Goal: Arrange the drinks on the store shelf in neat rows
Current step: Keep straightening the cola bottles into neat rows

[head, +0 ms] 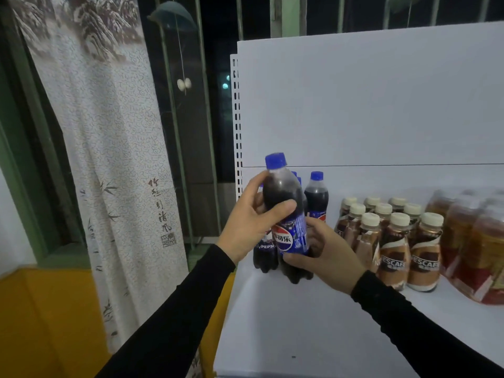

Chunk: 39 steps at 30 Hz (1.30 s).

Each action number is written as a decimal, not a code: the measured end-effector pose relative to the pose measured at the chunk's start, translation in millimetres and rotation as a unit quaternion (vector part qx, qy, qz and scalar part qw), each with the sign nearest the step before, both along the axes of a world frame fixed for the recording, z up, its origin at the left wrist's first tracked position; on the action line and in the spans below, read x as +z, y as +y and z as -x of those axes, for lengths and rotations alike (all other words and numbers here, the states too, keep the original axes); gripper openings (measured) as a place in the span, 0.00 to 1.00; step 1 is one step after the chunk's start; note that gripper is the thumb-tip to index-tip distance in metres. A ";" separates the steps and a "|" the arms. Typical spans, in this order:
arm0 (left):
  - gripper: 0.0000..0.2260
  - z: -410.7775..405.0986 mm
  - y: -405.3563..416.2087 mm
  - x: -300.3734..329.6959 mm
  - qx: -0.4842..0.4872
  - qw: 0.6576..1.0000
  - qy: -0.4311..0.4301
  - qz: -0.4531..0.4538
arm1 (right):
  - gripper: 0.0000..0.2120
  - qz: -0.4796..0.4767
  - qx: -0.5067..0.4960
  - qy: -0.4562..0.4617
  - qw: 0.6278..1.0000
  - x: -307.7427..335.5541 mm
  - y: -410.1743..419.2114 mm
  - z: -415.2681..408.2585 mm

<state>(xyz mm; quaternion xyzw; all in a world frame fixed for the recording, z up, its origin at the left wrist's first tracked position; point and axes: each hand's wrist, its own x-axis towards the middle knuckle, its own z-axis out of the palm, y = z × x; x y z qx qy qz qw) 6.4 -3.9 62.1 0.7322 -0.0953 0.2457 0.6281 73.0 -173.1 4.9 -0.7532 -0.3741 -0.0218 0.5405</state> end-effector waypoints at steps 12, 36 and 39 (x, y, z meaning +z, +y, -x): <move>0.32 9.0 -6.7 -22.6 -0.031 0.981 -0.007 -0.189 | 0.31 -0.008 -0.088 -0.092 0.992 -34.9 -6.4 -14.3; 0.19 -11.9 2.2 -20.4 -0.005 0.997 0.029 0.072 | 0.29 0.054 -0.072 -0.066 0.994 -27.3 -17.7 -7.0; 0.18 -12.9 0.9 -22.7 -0.003 0.997 0.039 0.070 | 0.27 0.059 -0.076 -0.054 0.994 -28.0 -18.9 -6.2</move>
